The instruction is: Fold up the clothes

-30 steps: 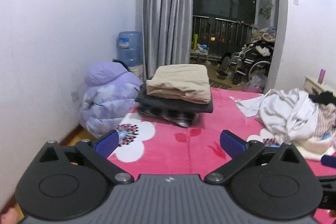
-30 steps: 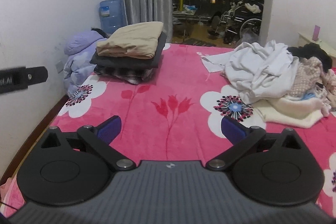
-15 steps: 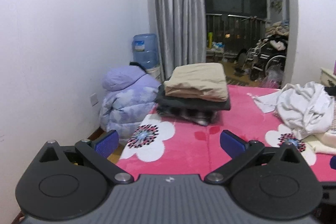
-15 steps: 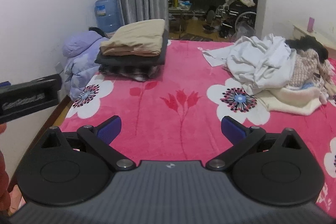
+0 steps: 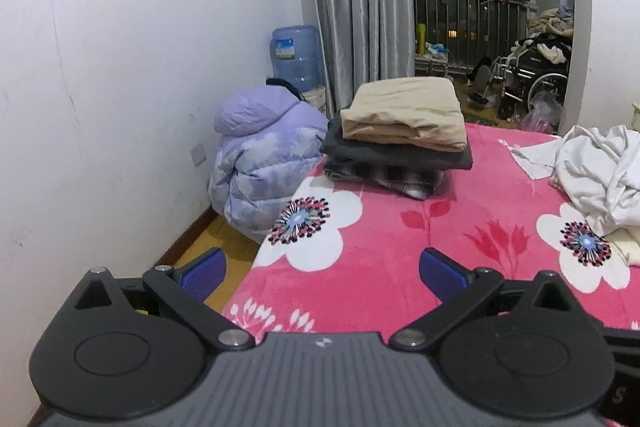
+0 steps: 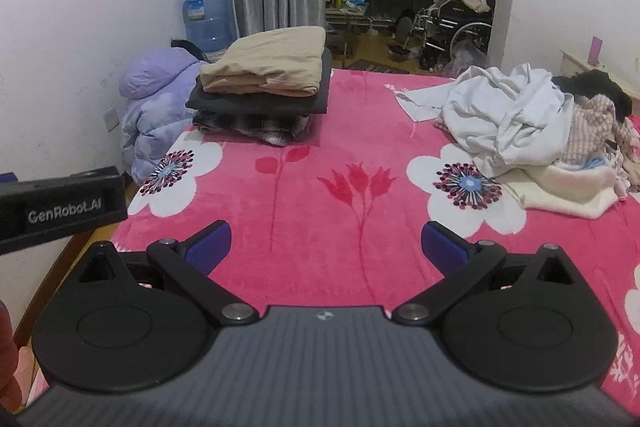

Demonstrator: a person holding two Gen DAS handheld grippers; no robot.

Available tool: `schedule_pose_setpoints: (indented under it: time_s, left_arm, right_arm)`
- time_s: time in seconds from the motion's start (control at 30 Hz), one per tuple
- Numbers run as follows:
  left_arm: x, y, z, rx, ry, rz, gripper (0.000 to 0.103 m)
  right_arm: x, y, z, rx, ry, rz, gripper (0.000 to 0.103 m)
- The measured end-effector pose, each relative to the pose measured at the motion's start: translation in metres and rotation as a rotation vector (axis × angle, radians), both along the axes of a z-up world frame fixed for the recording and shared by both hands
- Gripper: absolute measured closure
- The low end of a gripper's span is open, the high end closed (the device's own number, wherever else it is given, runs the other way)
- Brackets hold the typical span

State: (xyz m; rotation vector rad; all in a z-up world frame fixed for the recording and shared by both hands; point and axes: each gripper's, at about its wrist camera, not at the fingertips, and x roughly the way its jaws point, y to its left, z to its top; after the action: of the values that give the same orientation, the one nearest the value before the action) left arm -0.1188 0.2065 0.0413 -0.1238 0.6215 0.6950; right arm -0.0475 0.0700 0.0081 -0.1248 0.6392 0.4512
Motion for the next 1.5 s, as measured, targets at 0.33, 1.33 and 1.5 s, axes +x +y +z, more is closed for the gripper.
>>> schedule_pose_setpoints:
  time_s: [0.33,1.33,1.5]
  left_arm:
    - [-0.001,0.001,-0.007,-0.005,0.026,0.003,0.000]
    - [-0.002,-0.001,-0.015,0.042,0.068,0.004,0.000]
    - [-0.002,-0.002,-0.015,0.042,0.069,0.004,0.000]
  right_arm:
    - [0.000,0.006,-0.003,-0.036,0.000,0.022,0.001]
    - [0.004,0.010,-0.010,-0.051,0.036,0.027,0.001]
    - [0.004,0.010,-0.011,-0.055,0.038,0.026,0.001]
